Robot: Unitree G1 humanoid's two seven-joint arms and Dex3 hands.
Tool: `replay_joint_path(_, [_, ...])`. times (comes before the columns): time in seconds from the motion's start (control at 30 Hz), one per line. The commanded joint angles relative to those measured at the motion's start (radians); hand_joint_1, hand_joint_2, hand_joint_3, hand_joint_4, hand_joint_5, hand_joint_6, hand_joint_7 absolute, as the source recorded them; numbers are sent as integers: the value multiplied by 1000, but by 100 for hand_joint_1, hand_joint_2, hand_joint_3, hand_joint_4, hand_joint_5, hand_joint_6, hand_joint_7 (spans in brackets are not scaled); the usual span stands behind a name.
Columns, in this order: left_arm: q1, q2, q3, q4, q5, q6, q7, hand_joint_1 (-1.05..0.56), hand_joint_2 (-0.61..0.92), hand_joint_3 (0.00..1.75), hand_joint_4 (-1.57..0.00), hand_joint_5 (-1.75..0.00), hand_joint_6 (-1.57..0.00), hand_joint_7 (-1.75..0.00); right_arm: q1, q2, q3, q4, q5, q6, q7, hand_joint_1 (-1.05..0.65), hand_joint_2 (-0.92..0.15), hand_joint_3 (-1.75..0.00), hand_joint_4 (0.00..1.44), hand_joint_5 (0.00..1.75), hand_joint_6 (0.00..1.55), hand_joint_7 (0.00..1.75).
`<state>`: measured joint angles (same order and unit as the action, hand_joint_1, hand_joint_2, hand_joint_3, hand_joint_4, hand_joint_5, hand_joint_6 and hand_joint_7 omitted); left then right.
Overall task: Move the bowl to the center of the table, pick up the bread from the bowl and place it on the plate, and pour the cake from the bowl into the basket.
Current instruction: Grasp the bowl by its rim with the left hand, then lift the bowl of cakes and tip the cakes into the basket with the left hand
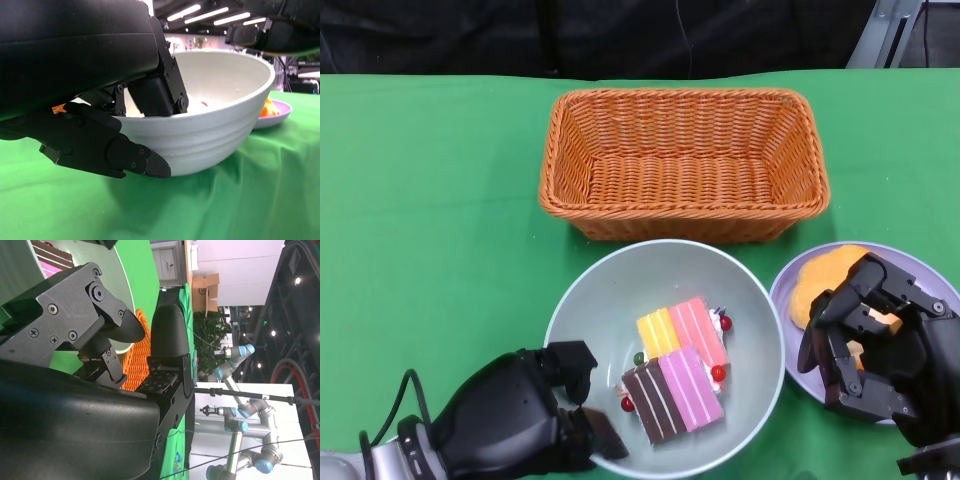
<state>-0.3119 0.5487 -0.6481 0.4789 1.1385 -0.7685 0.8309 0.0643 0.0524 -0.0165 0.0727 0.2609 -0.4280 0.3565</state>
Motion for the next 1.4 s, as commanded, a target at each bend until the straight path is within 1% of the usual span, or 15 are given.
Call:
replay_joint_path(0.03, [-4,23,6,16,8,-11,63,-16,92,15,-52,-174,-46,-164,5,-1,4,4,-3,-6,-7,-5,-52,-126,76,173,67,150])
replay_joint_path(0.1, [-7,24,2,21,10,-12,74,-15,92,16,-51,-174,-42,-173,5,0,3,4,-5,-7,-8,-5,-52,-126,76,173,67,150])
replay_joint_path(0.13, [-7,24,1,23,11,-12,77,-15,92,16,-51,-175,-41,-174,5,0,3,4,-5,-7,-8,-5,-52,-126,76,173,67,150])
replay_joint_path(0.5, [-10,24,-3,27,13,-12,84,-15,92,16,-51,-175,-40,-175,5,0,3,4,-6,-7,-8,-5,-52,-126,76,173,67,151])
replay_joint_path(0.53, [-6,25,22,66,-53,-89,110,-15,92,16,-51,-175,-40,-175,5,-2,2,10,-7,-11,-5,-5,-52,-126,76,173,67,151])
replay_joint_path(0.6, [-1,25,58,123,-139,-198,139,-10,88,57,-55,-175,-40,-174,6,-4,1,16,-5,-13,-2,-4,-53,-125,75,174,66,152])
replay_joint_path(0.67, [-2,22,74,148,-157,-240,142,-9,86,68,-55,-175,-40,-174,5,-4,0,18,-3,-13,0,-5,-53,-125,75,175,66,152])
replay_joint_path(0.8, [-4,14,94,165,-151,-265,135,-8,84,73,-55,-175,-40,-174,5,-4,-1,20,-2,-14,1,-5,-54,-124,75,175,65,152])
replay_joint_path(0.9, [2,13,111,169,-155,-291,148,-7,79,78,-56,-175,-43,-170,2,-3,-3,24,-15,-19,-10,-6,-53,-124,76,174,66,152])
replay_joint_path(1.0, [4,9,124,172,-150,-301,145,-7,77,80,-56,-175,-44,-169,1,-3,-3,25,-16,-20,-12,-6,-53,-124,76,174,66,152])
replay_joint_path(1.4, [19,7,189,142,-152,-360,137,-9,77,88,-54,-175,-43,-169,-3,-3,-1,41,-15,-31,-6,-4,-54,-124,75,174,65,151])
